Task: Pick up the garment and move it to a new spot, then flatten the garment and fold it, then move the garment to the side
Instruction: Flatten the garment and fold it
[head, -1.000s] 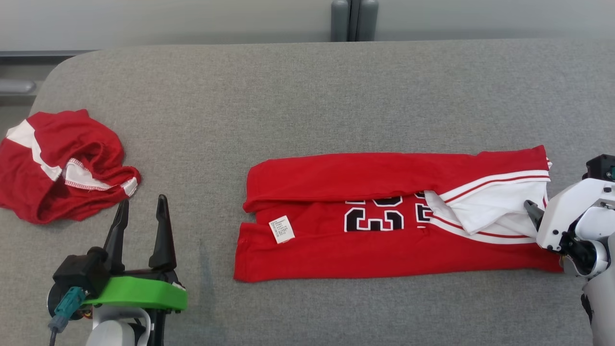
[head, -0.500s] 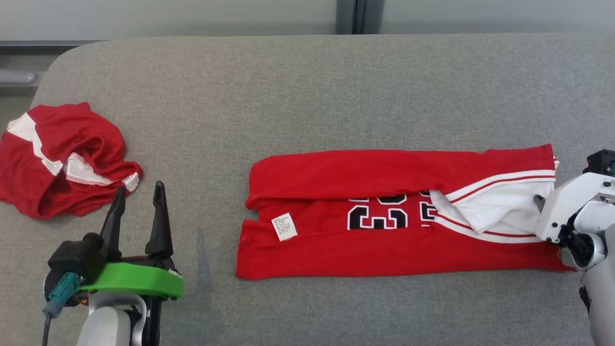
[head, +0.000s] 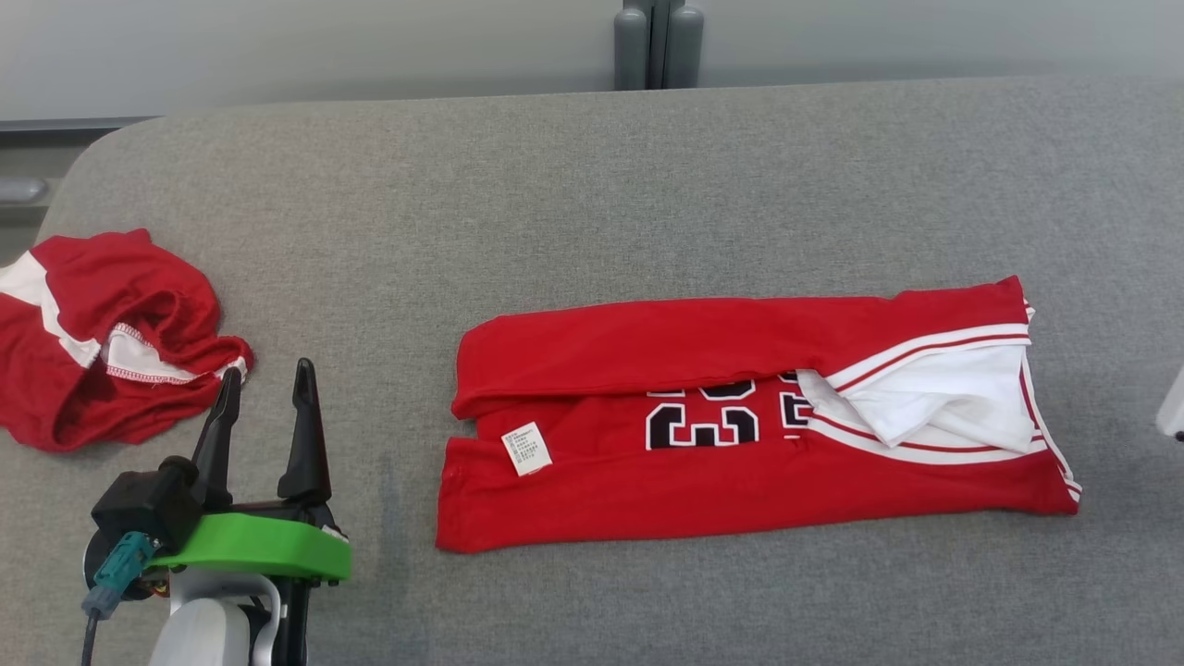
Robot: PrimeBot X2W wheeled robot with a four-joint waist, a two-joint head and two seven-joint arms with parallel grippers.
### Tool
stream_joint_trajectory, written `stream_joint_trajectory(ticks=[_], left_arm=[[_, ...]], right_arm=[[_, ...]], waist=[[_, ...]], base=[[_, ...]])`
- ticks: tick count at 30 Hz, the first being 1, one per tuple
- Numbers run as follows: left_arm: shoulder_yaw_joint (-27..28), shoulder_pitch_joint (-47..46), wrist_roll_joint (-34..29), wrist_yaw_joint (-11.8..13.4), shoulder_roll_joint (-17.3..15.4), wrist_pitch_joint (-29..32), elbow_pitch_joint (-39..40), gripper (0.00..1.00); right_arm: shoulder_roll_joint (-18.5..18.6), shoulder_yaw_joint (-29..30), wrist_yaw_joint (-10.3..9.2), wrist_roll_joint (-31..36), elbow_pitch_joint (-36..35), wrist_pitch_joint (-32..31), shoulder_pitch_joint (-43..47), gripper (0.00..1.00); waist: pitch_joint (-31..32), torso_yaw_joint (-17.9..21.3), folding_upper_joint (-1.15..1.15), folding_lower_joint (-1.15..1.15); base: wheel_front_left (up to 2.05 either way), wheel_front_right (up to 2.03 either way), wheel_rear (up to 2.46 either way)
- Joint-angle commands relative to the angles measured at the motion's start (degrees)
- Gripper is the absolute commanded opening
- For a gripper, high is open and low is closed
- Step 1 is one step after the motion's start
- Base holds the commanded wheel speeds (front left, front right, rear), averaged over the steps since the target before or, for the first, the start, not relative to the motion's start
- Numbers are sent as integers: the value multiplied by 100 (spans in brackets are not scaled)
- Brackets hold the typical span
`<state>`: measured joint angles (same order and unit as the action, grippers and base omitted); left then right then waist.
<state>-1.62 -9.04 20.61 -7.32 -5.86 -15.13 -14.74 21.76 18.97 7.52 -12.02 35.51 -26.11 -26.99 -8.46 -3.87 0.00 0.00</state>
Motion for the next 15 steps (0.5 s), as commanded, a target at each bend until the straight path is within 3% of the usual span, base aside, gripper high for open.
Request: stream_joint_trajectory(ticks=[1,2,8,15], left_arm=[[36,54,-13,-19,13,1,31,100],[35,57,-12,-19,20,1,40,100],[-53,50,-9,-20,-10,1,18,100],[-86,116,6,-20,-50,1,41,100]], right_arm=[[-95,-38,-6,-65,-63,-1,107,39],[-188,-64,-6,-115,-121,28,115,100],[-603,-435,-6,-451,-363,181,273,100],[-758,-807,-6,-485,-251,-85,407,100]], waist=[[-8,19,0,0],[-14,23,0,0],[3,-35,0,0],[4,-109,0,0]], base=[[0,0,0],[0,0,0],[0,0,0],[0,0,0]])
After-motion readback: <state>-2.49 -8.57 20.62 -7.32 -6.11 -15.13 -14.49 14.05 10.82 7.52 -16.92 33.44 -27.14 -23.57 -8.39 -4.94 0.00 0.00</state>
